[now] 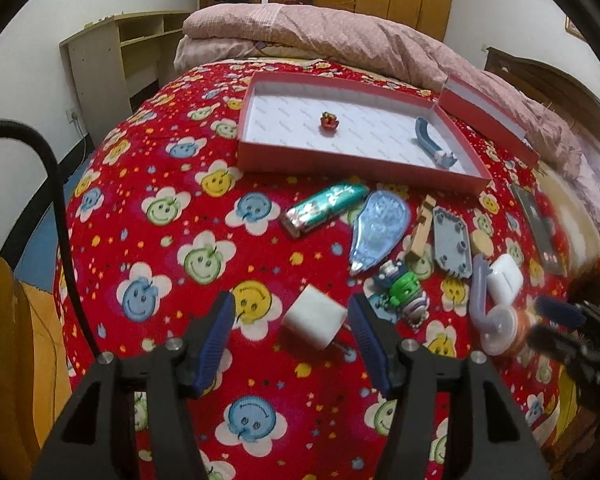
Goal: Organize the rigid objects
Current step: 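Withdraw both tools from the tray back toward the remaining items, then grasp white charger plug with left tool while right tool grasps white-orange jar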
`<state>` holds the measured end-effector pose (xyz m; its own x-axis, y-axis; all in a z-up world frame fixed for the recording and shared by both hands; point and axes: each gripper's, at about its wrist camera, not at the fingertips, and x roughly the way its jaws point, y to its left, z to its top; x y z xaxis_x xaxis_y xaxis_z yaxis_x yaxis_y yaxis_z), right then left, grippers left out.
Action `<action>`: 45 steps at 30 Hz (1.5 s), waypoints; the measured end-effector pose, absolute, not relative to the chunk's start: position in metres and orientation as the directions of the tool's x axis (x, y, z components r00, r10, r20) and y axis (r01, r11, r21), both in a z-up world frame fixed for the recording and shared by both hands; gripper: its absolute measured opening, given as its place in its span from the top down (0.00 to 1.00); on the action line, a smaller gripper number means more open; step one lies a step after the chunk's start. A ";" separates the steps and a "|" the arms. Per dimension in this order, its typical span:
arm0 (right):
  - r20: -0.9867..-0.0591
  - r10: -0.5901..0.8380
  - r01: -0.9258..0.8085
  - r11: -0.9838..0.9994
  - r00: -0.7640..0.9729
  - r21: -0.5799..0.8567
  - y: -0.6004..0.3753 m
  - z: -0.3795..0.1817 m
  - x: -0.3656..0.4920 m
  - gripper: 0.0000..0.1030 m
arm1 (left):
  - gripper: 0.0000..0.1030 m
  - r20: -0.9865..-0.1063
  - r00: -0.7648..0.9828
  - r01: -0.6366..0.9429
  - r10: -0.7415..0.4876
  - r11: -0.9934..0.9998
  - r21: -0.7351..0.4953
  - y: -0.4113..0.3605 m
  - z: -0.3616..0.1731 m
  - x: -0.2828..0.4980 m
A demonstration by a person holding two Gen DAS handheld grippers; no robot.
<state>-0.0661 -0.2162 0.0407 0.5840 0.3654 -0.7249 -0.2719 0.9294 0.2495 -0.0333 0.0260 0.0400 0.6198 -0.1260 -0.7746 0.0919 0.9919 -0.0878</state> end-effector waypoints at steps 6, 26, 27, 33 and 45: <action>-0.732 0.318 -0.309 0.939 0.603 0.153 -0.202 0.032 -0.080 0.41 | 0.39 -0.774 0.616 0.097 -0.143 0.990 -0.105 0.023 0.035 -0.034; -0.752 0.335 -0.257 0.940 0.568 0.224 -0.209 0.004 -0.063 0.41 | 0.39 -0.765 0.627 0.105 -0.147 0.989 -0.105 0.015 0.019 -0.030; -0.749 0.337 -0.256 0.940 0.570 0.227 -0.209 0.004 -0.063 0.41 | 0.39 -0.765 0.627 0.108 -0.147 0.989 -0.102 0.014 0.019 -0.030; -0.743 0.348 -0.255 0.936 0.572 0.242 -0.209 0.004 -0.063 0.41 | 0.47 -0.763 0.628 0.122 -0.155 0.988 -0.099 0.011 0.018 -0.031; -0.735 0.350 -0.247 0.936 0.580 0.251 -0.212 0.002 -0.064 0.45 | 0.52 -0.758 0.630 0.145 -0.169 0.985 -0.098 0.008 0.021 -0.035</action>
